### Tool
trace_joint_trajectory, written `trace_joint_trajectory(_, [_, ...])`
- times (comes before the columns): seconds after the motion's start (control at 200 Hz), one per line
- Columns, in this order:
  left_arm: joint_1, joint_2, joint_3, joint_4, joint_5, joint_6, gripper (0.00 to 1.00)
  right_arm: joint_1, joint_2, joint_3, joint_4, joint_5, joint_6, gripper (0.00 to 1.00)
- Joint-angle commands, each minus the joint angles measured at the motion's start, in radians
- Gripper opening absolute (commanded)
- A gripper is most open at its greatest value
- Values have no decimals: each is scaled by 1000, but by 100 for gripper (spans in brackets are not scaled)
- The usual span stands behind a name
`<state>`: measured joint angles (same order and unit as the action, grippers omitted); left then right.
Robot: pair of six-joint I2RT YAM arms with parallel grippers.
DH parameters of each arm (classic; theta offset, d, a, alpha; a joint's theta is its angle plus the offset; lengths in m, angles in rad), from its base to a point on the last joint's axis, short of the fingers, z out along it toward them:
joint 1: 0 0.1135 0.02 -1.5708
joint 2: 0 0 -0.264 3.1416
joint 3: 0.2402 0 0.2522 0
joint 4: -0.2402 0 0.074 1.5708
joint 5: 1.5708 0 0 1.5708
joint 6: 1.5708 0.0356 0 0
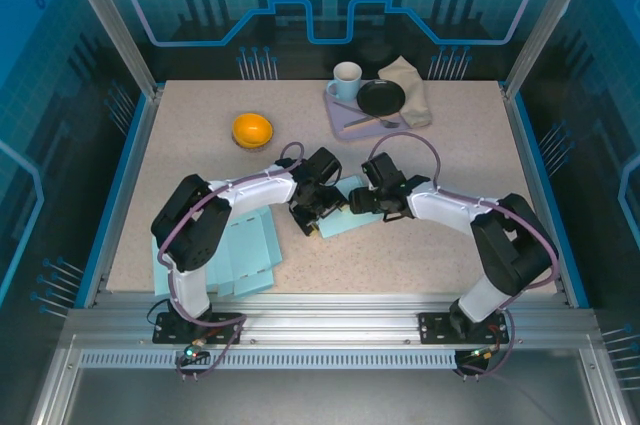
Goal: Fold the paper box
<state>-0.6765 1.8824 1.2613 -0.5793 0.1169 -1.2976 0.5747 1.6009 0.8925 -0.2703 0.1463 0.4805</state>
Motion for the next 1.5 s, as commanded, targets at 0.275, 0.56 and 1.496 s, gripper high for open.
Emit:
trace_joint_trajectory(0.275, [46, 84, -20, -73, -157, -5, 83, 20, -126, 37, -288, 13, -116, 65])
trace_joint_trajectory(0.56, [47, 87, -16, -74, -152, 0, 83, 14, -92, 7, -165, -60, -141, 68])
trace_joint_trajectory(1.496, [53, 101, 4, -83, -142, 14, 83, -76, 65, 73, -79, -203, -146, 67])
